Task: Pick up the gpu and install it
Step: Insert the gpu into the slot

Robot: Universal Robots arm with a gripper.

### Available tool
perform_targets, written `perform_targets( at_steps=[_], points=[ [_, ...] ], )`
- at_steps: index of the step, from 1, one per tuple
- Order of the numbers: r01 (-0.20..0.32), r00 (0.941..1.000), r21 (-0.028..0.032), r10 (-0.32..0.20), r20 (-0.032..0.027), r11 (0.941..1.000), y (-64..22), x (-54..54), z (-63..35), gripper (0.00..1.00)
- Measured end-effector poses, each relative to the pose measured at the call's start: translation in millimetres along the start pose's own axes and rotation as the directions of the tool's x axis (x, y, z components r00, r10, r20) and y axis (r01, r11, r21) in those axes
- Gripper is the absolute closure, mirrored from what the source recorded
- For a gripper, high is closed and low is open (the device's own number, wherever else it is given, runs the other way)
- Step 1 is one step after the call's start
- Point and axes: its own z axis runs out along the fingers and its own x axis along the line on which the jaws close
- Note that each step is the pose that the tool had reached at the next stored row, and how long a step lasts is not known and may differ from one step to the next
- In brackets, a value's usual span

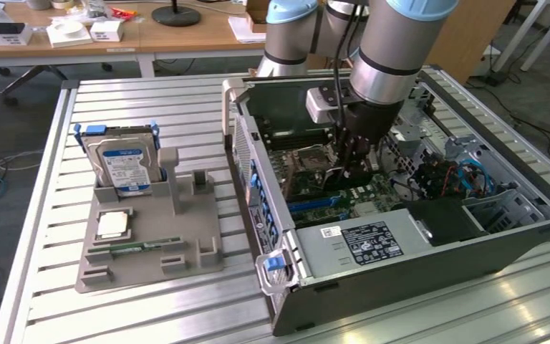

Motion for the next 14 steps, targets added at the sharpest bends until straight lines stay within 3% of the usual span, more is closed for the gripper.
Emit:
perform_targets(
  at_steps=[9, 14],
  points=[
    [0.0, 1.0, 0.0, 0.0, 0.0, 1.0, 1.4, 0.1, 0.0, 0.74],
    [-0.001, 1.0, 0.0, 0.001, -0.0001, 1.0, 7.6, 0.3, 0.1, 0.74]
  ],
)
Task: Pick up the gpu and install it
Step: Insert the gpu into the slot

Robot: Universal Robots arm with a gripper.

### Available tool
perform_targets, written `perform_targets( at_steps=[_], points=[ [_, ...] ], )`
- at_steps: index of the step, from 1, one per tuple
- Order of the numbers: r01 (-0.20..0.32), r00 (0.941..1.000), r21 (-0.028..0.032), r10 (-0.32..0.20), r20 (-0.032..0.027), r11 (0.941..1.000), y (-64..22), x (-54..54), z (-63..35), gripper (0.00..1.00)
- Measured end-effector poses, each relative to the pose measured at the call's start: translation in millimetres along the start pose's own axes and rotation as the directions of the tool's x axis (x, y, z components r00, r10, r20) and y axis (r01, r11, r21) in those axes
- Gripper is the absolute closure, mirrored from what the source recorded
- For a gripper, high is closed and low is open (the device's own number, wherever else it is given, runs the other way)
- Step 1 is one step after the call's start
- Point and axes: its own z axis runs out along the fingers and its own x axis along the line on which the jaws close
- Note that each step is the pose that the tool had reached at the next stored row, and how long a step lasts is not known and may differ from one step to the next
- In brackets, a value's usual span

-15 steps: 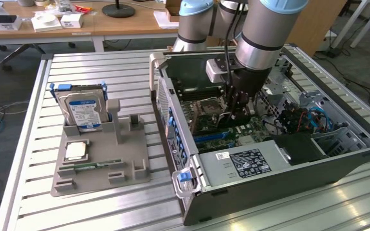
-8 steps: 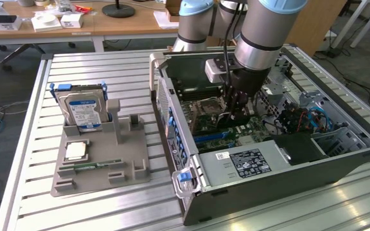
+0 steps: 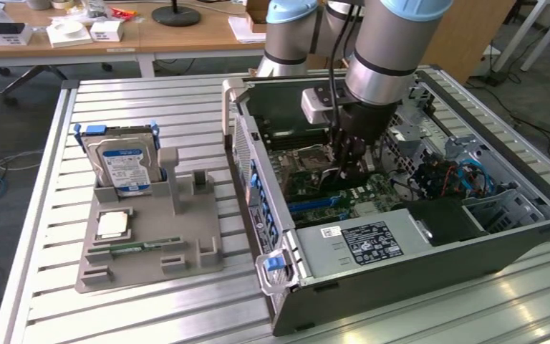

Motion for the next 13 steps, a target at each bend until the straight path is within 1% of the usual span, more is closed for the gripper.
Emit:
perform_targets(
  at_steps=[2, 5, 9, 13],
  points=[
    [0.0, 1.0, 0.0, 0.0, 0.0, 1.0, 1.8, 0.0, 0.0, 0.74],
    [0.0, 1.0, 0.0, 0.0, 0.0, 1.0, 1.9, 0.0, 0.0, 0.74],
    [0.0, 1.0, 0.0, 0.0, 0.0, 1.0, 5.4, 0.2, 0.0, 0.74],
    [0.0, 1.0, 0.0, 0.0, -0.0004, 1.0, 6.0, 0.3, 1.2, 0.74]
  ],
)
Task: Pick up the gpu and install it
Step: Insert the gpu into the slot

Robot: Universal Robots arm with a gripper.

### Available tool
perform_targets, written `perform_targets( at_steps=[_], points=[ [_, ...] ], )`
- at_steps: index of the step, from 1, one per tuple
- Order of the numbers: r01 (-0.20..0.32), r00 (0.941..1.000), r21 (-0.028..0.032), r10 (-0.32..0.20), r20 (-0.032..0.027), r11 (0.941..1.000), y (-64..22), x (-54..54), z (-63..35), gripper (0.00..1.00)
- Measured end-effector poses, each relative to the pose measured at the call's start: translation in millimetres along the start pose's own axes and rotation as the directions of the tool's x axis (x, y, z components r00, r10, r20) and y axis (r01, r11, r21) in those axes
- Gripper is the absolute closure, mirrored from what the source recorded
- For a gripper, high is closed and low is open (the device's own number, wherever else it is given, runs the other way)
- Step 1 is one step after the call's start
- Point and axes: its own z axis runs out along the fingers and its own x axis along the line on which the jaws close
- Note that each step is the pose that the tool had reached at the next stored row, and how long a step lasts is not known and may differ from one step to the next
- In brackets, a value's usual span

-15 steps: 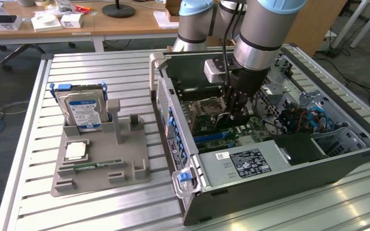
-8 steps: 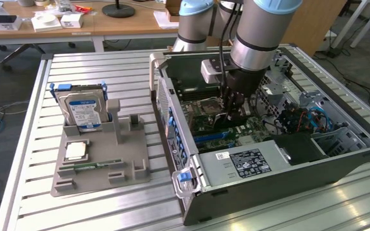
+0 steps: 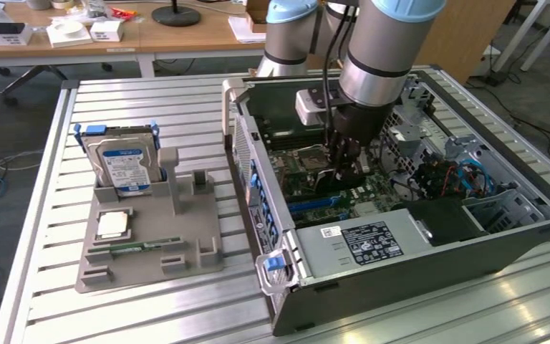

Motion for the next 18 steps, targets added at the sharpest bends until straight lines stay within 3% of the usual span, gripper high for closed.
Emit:
perform_targets(
  at_steps=[18],
  points=[
    [0.0, 1.0, 0.0001, 0.0, -0.0002, 1.0, 5.4, 0.5, 6.0, 0.74]
  ],
)
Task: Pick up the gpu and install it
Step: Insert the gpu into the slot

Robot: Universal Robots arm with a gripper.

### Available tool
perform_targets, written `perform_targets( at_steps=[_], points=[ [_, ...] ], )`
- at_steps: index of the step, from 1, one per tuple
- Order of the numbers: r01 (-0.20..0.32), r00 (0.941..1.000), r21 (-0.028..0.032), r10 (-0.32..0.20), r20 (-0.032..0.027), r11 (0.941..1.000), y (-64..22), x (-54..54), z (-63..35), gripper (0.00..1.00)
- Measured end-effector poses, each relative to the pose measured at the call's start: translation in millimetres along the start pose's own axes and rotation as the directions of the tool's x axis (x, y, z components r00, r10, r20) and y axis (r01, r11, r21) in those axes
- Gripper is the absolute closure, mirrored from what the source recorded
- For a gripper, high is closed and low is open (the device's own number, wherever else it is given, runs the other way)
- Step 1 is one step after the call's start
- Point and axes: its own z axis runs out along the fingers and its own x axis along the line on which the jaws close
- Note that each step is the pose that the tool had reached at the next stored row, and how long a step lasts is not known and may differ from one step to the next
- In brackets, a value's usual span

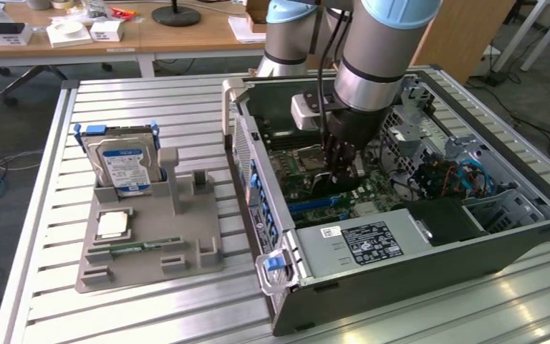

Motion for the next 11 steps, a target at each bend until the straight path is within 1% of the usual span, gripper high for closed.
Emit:
perform_targets(
  at_steps=[11],
  points=[
    [0.0, 1.0, -0.0001, 0.0, -0.0002, 1.0, 2.6, 0.2, 1.4, 0.74]
  ],
)
